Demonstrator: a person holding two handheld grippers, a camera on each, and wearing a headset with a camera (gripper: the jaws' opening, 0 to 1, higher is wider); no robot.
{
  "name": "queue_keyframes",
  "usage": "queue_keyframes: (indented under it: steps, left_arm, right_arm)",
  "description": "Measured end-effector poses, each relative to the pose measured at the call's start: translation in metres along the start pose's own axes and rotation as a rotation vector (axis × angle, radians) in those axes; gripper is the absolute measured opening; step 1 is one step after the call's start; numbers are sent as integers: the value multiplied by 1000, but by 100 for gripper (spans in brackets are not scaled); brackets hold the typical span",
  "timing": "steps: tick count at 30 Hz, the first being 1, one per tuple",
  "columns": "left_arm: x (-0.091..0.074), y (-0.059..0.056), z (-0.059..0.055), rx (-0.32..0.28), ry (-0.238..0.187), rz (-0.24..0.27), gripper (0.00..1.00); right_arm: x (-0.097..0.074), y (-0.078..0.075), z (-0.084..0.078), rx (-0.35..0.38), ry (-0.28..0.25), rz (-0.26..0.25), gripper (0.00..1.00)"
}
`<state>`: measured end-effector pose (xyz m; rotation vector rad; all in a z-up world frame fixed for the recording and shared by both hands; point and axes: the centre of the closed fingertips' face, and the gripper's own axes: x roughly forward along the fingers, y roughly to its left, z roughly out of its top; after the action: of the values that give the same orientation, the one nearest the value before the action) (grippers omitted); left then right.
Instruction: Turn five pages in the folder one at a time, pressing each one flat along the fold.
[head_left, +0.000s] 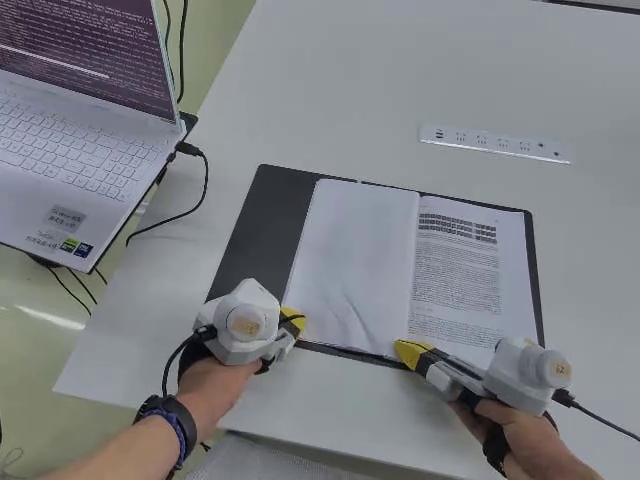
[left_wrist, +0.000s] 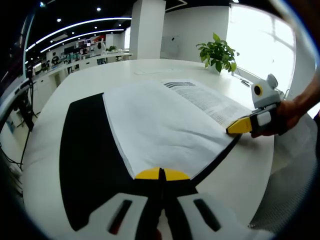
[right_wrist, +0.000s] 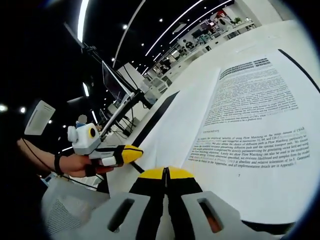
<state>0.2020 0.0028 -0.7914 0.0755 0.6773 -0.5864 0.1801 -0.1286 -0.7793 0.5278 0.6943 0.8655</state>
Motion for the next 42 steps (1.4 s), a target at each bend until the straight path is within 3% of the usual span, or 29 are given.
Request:
queue_keyframes:
  steps: [20, 27, 29, 35, 42]
  left_arm:
    - [0, 0, 0, -13, -2, 12, 0]
    - [1, 0, 2, -18, 50, 1, 0]
    - [0, -2, 2, -44, 63, -15, 0]
    - [-5, -6, 10, -62, 63, -28, 14]
    - [-18, -11, 22, -63, 33, -46, 22]
  right_arm:
    - [-8, 4, -13, 29, 21, -7, 0]
    - [-12, 6, -6, 26, 20, -13, 0]
    - [-15, 7, -3, 28, 18, -8, 0]
    - [-26, 12, 4, 8, 13, -10, 0]
    - [-42, 5, 6, -42, 16, -47, 12]
